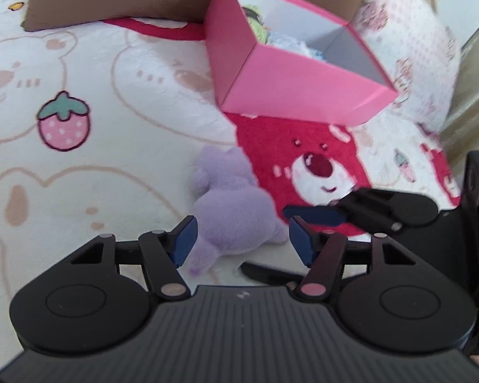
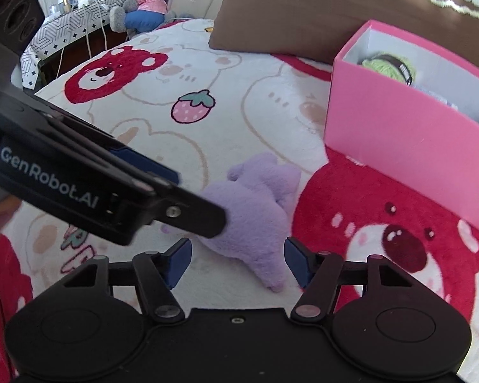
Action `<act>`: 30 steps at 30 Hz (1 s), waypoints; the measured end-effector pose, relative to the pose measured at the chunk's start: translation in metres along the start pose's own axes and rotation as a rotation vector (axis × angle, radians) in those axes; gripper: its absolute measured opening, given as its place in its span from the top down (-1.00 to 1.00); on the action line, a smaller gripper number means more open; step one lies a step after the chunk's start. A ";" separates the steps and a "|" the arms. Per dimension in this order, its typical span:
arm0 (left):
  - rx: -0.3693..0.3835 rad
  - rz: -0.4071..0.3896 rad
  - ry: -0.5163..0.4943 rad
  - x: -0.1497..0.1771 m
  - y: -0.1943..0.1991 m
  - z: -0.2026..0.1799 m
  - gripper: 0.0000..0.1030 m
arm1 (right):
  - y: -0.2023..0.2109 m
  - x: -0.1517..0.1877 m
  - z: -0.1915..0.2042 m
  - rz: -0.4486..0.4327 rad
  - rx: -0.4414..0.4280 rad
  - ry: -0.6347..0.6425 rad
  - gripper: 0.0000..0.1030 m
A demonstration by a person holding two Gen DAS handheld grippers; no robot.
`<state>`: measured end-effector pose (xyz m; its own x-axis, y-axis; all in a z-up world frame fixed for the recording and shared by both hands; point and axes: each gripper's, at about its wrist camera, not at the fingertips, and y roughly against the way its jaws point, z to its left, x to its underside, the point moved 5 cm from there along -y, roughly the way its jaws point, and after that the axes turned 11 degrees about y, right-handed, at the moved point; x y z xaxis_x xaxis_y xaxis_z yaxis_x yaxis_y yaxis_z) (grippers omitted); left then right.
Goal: Organize objects
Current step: 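Lower the open left tool around the lilac plush toy and close it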
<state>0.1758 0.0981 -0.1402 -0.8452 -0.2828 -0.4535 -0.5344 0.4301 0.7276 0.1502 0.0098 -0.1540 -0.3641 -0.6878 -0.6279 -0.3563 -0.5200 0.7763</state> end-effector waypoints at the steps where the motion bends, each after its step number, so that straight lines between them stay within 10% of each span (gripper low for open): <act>1: 0.005 0.003 0.014 -0.001 -0.001 0.002 -0.20 | 0.001 -0.001 0.002 -0.007 0.004 -0.002 -0.33; 12: 0.010 0.028 0.067 -0.001 -0.018 0.022 0.34 | -0.013 0.000 -0.004 -0.080 0.071 -0.148 -0.41; 30: -0.051 0.012 0.031 0.005 -0.024 0.013 0.34 | -0.033 0.008 0.005 -0.055 0.152 -0.272 -0.51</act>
<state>0.1842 0.0973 -0.1662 -0.8503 -0.3047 -0.4291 -0.5224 0.3896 0.7585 0.1546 0.0244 -0.1852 -0.5500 -0.4895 -0.6767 -0.4993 -0.4569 0.7362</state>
